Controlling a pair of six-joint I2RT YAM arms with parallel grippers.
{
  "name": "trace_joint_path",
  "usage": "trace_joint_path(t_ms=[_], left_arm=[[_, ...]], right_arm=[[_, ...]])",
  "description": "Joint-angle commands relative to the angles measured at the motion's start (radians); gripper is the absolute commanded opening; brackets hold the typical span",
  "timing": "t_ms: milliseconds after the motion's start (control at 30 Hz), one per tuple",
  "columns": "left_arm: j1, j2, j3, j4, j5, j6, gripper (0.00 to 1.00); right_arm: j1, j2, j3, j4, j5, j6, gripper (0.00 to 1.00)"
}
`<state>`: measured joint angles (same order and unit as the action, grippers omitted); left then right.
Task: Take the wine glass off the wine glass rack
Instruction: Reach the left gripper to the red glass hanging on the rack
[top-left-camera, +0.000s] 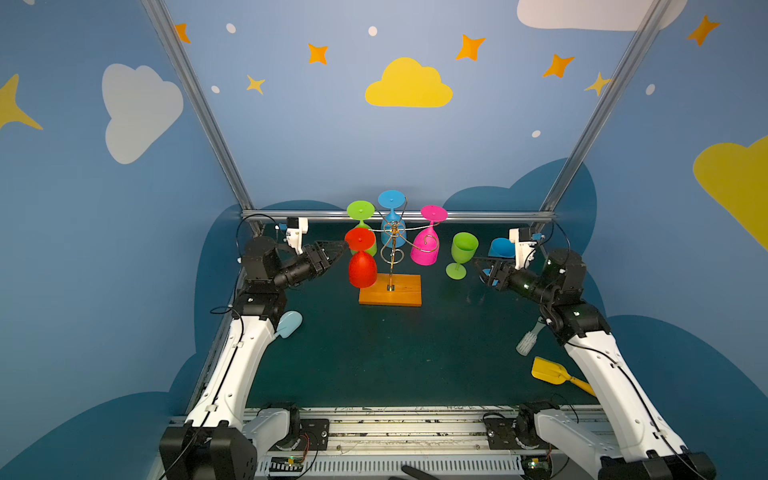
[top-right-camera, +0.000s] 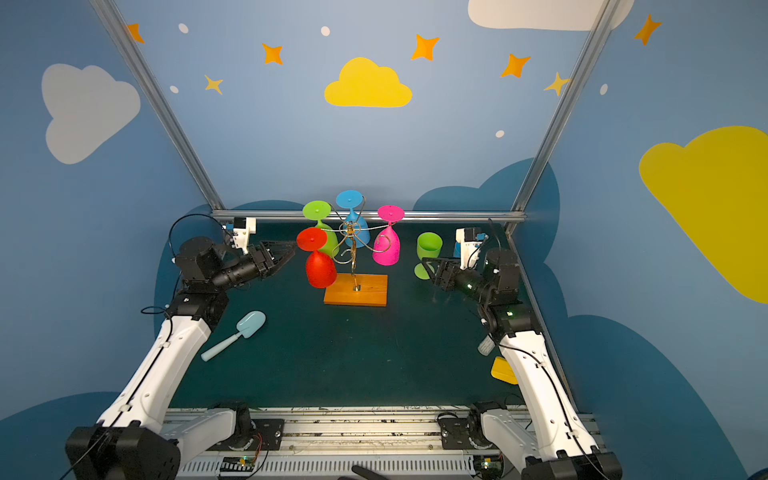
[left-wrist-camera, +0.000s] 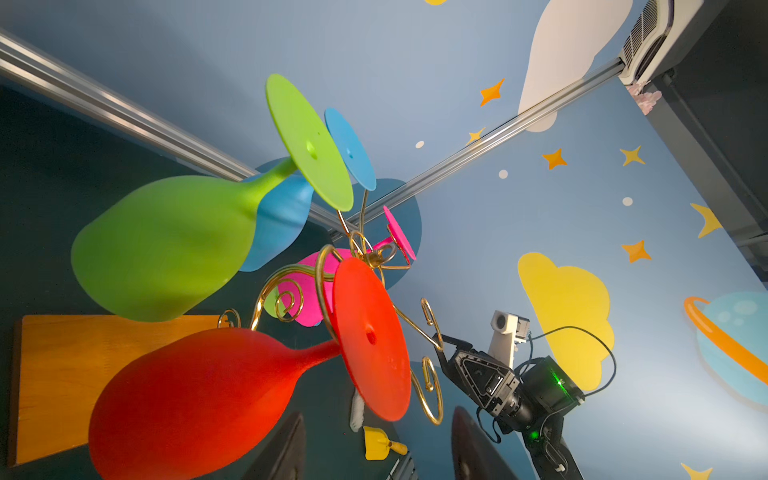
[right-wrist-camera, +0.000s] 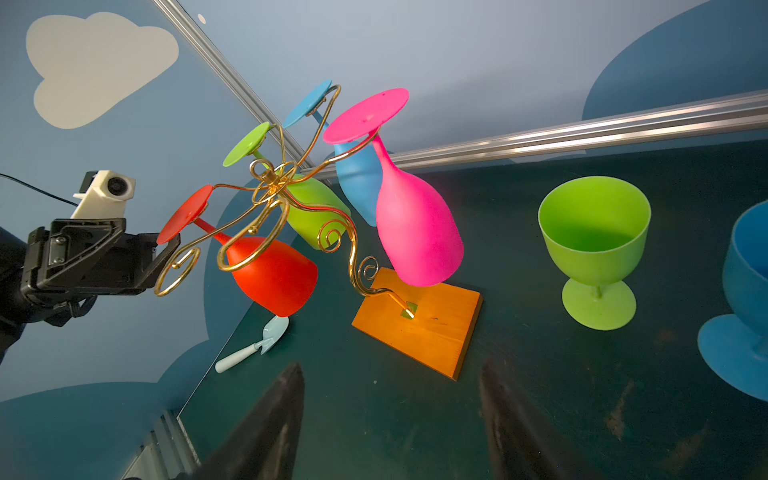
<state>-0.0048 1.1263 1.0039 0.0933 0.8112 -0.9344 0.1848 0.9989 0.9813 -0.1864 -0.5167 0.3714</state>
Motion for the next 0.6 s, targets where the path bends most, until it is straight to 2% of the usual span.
trace_joint_path(t_ms=[0, 467, 567], left_arm=[[-0.006, 0.022, 0.019, 0.047, -0.012, 0.001, 0.55], [-0.046, 0.12, 0.085, 0.099, 0.005, -0.029, 0.49], [-0.052, 0.134, 0.093, 0.098, 0.006, -0.03, 0.44]], right_arm=[[0.008, -0.02, -0.012, 0.035, 0.003, 0.014, 0.67], [0.019, -0.031, -0.03, 0.047, 0.004, 0.026, 0.67], [0.021, -0.034, -0.033, 0.045, 0.004, 0.025, 0.67]])
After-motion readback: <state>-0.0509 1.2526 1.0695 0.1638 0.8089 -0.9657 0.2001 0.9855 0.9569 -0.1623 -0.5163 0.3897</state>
